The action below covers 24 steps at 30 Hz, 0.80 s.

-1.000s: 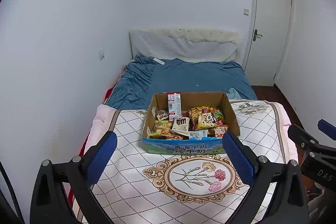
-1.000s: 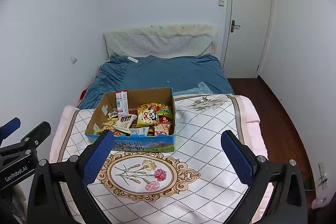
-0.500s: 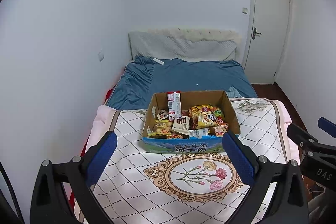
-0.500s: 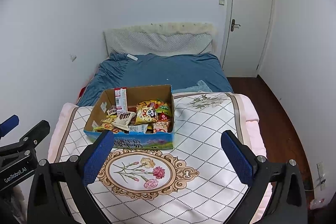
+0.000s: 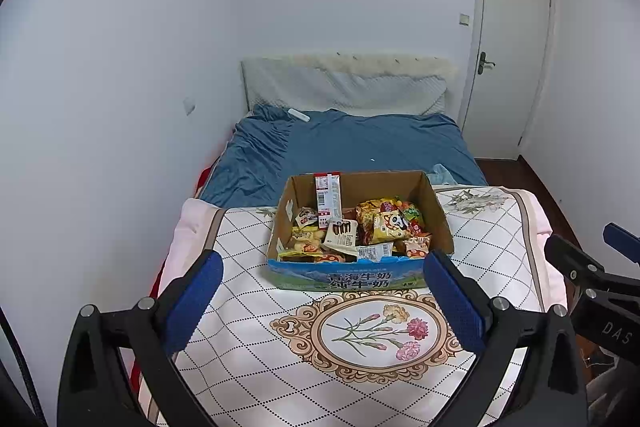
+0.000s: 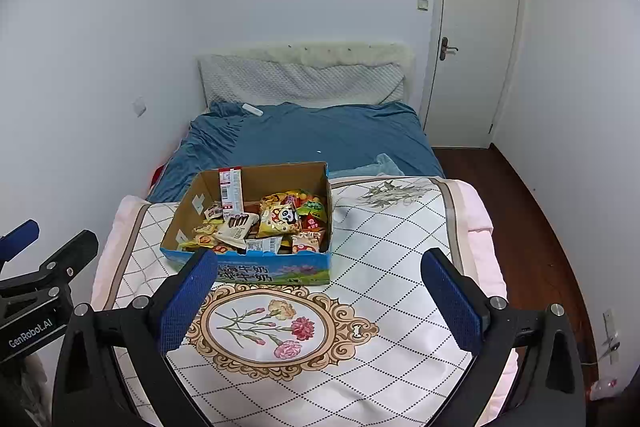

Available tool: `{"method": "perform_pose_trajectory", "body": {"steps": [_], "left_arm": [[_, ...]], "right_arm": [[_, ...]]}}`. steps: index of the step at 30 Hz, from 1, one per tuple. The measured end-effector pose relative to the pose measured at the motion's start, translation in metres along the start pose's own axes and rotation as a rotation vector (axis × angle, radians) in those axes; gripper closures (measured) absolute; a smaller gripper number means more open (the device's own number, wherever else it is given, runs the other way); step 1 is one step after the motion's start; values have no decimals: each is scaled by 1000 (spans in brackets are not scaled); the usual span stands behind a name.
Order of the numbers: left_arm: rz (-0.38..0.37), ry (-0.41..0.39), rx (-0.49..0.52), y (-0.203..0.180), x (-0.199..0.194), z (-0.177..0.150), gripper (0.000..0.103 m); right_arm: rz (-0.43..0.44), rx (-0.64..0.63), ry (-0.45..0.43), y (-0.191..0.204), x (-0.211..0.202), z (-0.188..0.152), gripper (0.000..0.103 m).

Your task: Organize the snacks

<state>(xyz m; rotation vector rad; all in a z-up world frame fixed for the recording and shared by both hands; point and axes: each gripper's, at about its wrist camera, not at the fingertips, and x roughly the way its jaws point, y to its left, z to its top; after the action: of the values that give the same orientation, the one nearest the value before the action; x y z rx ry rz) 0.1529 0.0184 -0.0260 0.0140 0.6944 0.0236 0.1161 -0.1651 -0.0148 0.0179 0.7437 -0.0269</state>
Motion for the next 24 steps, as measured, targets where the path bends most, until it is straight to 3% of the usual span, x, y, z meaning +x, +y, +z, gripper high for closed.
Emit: {"method": "perform_pose_trajectory", "body": {"steps": [24], "left_arm": [[-8,-17,8,-1,-6,3,0]], "right_arm": [[10,-7,-5,-2,-1,2,0]]}}
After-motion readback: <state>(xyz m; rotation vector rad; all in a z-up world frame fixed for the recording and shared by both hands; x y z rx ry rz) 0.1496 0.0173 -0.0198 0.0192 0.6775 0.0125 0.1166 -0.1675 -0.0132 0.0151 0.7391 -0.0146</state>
